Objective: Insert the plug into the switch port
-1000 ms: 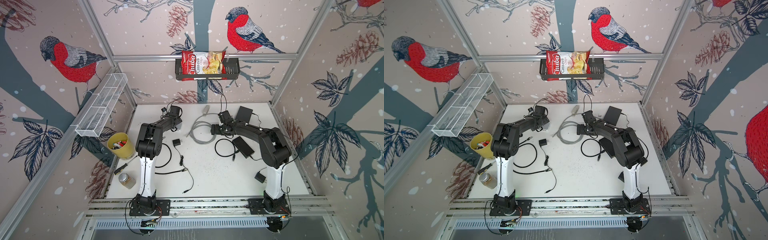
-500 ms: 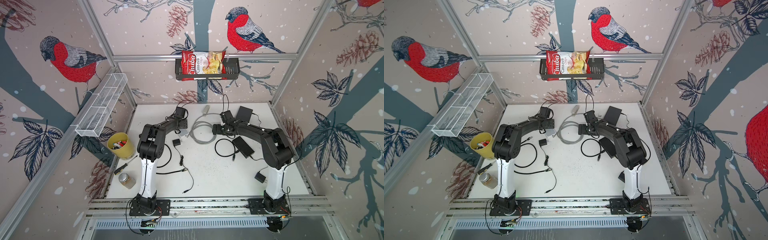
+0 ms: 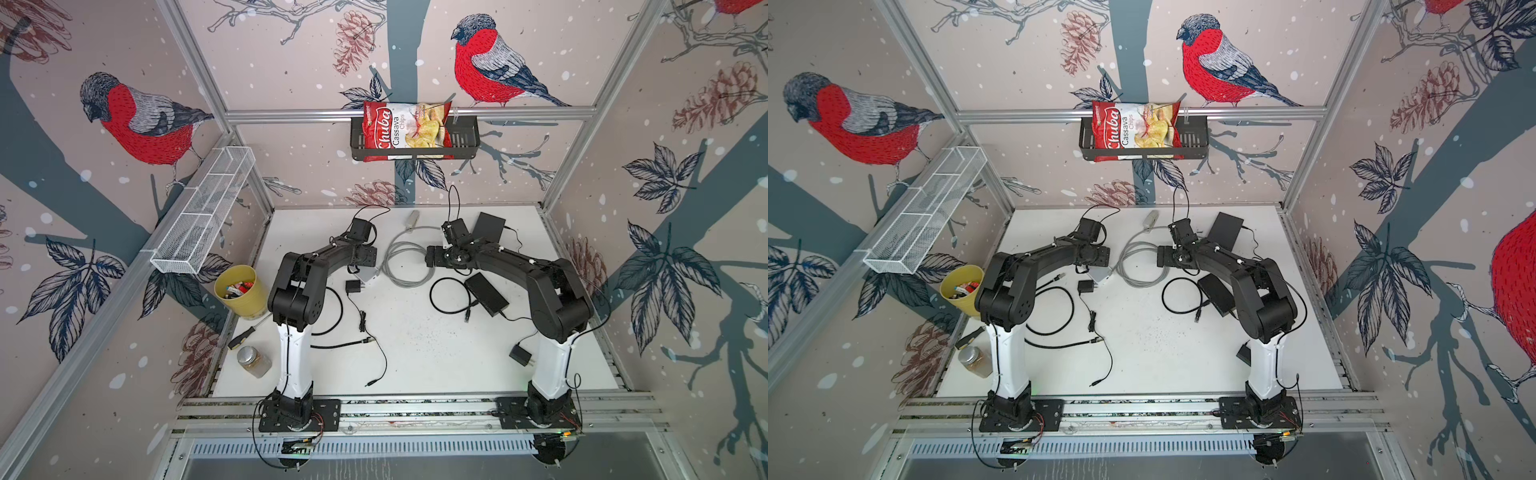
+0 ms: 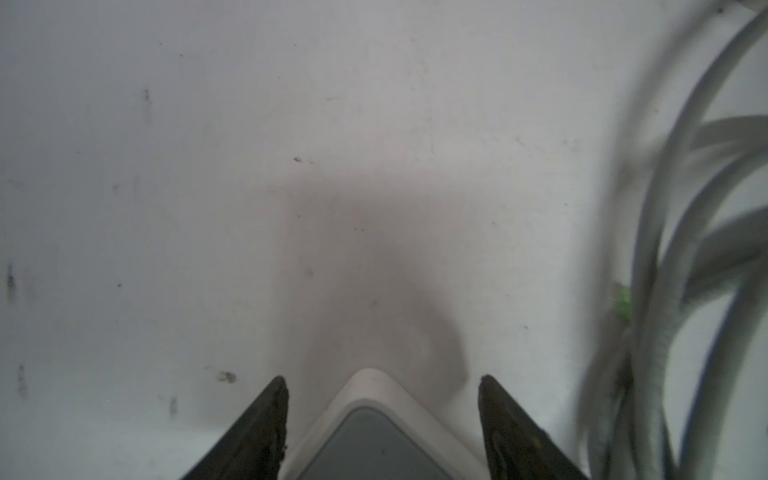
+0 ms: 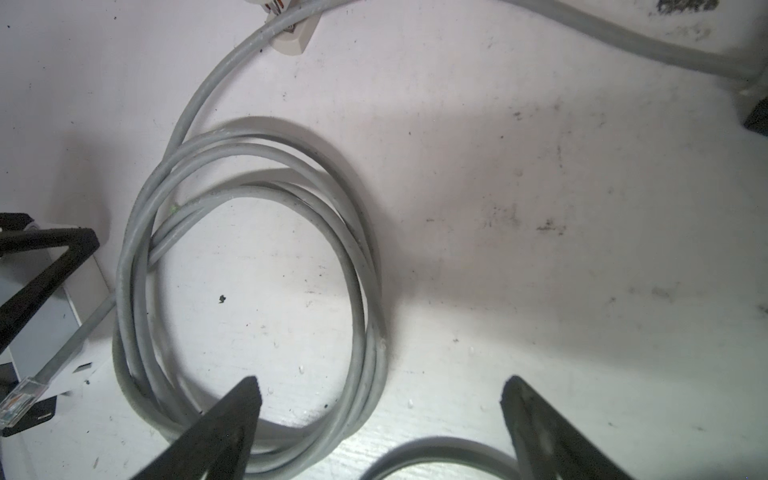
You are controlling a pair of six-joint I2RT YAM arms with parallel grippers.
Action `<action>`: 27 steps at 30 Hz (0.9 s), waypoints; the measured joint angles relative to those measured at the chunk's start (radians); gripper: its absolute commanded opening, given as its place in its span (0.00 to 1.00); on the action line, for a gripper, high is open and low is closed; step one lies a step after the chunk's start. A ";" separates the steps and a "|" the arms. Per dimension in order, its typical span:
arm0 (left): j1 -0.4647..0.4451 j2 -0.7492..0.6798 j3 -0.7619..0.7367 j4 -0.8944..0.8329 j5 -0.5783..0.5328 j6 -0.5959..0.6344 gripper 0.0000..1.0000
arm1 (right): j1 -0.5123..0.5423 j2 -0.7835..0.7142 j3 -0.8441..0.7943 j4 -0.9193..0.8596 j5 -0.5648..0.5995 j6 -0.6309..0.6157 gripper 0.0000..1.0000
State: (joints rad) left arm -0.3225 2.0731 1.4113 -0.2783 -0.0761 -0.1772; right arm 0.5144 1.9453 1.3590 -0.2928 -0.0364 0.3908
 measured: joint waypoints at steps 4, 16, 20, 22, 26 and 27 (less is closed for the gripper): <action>-0.016 -0.017 -0.030 0.003 0.055 -0.007 0.70 | 0.000 -0.007 0.000 -0.002 0.000 0.000 0.92; -0.032 -0.043 -0.072 0.034 0.269 -0.061 0.68 | 0.001 -0.025 -0.021 -0.006 0.007 0.000 0.92; -0.014 -0.044 -0.066 0.034 0.312 -0.089 0.70 | 0.010 -0.044 -0.035 -0.003 0.008 0.000 0.90; 0.018 -0.050 -0.067 0.034 0.296 -0.115 0.70 | 0.029 -0.071 -0.061 0.010 0.005 -0.003 0.89; 0.085 -0.075 -0.070 0.068 0.229 -0.162 0.72 | 0.111 -0.136 -0.134 0.065 -0.055 -0.025 0.91; 0.095 -0.081 -0.072 0.084 0.213 -0.171 0.74 | 0.144 -0.145 -0.147 0.084 -0.073 -0.026 0.93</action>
State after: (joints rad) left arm -0.2276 1.9923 1.3392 -0.1944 0.1371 -0.3477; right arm 0.6582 1.8004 1.2121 -0.2092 -0.1097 0.3645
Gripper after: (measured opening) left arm 0.716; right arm 0.903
